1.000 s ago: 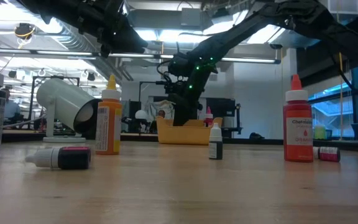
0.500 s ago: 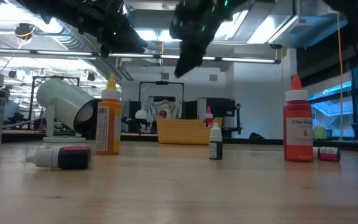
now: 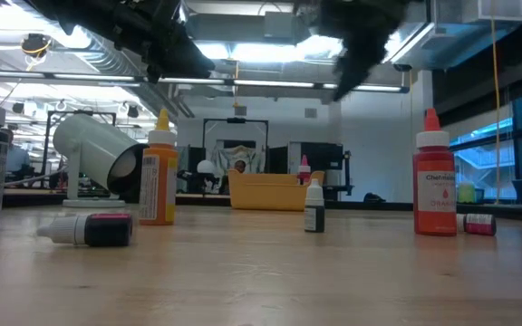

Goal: Pick & Place food coloring
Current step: Put the pink food coloring bottle into the yellow bin

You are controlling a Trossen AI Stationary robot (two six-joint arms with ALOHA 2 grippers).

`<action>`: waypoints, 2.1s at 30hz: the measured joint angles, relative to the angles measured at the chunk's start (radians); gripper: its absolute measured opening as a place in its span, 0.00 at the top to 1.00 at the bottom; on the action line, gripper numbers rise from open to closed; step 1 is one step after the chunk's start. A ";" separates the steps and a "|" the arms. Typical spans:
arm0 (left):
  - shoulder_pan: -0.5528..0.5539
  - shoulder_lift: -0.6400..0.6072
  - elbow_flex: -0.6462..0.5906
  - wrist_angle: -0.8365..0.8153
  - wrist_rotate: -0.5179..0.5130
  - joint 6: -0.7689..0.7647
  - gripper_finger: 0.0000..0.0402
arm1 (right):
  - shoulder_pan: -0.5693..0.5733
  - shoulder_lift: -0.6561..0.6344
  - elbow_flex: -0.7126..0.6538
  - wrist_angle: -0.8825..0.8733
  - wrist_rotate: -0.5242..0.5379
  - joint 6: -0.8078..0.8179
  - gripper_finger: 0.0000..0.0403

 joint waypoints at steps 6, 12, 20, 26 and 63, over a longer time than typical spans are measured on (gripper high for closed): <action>0.000 0.000 0.000 0.000 -0.017 -0.001 0.68 | 0.107 -0.183 -0.218 0.005 0.162 0.185 0.68; 0.000 0.000 0.000 0.000 -0.019 0.000 0.68 | 0.220 -0.224 -0.352 0.019 0.132 0.368 0.68; 0.000 0.000 0.000 0.000 -0.038 0.000 0.68 | 0.317 -0.222 -0.503 0.179 0.135 0.500 0.68; 0.000 0.000 0.000 0.000 -0.041 0.000 0.68 | 0.365 -0.222 -0.572 0.309 0.135 0.574 0.68; 0.000 0.000 0.000 0.000 -0.041 0.008 0.68 | 0.439 -0.170 -0.710 0.452 0.159 0.648 0.40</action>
